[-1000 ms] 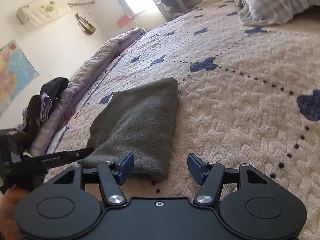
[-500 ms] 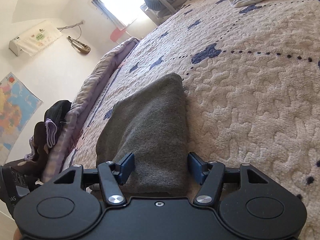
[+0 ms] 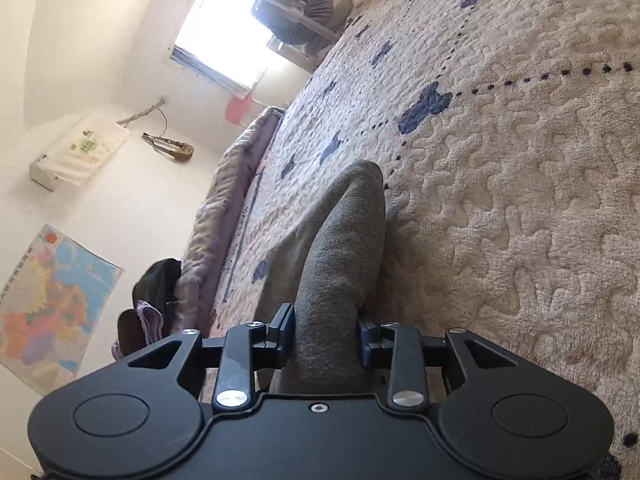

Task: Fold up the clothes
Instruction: 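Grasp one end of the folded shirt with the right gripper, then grasp the other end of the folded shirt with the left gripper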

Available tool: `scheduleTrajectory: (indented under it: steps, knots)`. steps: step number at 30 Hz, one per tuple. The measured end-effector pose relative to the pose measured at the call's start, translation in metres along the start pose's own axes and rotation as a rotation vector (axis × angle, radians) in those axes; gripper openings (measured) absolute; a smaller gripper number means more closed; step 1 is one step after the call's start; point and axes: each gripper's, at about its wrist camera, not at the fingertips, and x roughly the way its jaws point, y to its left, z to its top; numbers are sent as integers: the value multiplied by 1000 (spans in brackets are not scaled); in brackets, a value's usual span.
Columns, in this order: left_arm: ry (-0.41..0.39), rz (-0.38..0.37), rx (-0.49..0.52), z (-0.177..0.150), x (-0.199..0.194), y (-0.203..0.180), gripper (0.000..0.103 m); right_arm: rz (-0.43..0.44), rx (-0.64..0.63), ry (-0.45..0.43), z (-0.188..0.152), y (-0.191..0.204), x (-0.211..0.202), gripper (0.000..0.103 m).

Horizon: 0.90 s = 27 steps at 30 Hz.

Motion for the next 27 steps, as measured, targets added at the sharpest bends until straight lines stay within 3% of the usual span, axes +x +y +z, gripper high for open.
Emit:
scheduleTrajectory:
  steps: [7, 11, 16, 19, 23, 27]
  knots:
    - [2, 5, 6, 1, 1, -1, 31, 2, 10, 44, -3, -15, 7, 35]
    - [2, 5, 7, 1, 1, -1, 31, -3, -3, 51, -2, -8, 9, 39]
    - [1, 10, 12, 1, 1, -2, 31, -1, -62, 43, 0, 0, 4, 27]
    - [-5, 11, 4, 1, 1, -2, 31, -16, -87, 46, 1, 5, 4, 26]
    - [-22, -5, -25, 1, -1, 0, 21, -29, -115, 46, 2, 12, 1, 25]
    - [-19, -32, -59, 2, -1, 4, 22, -44, -196, 56, 5, 23, -5, 24]
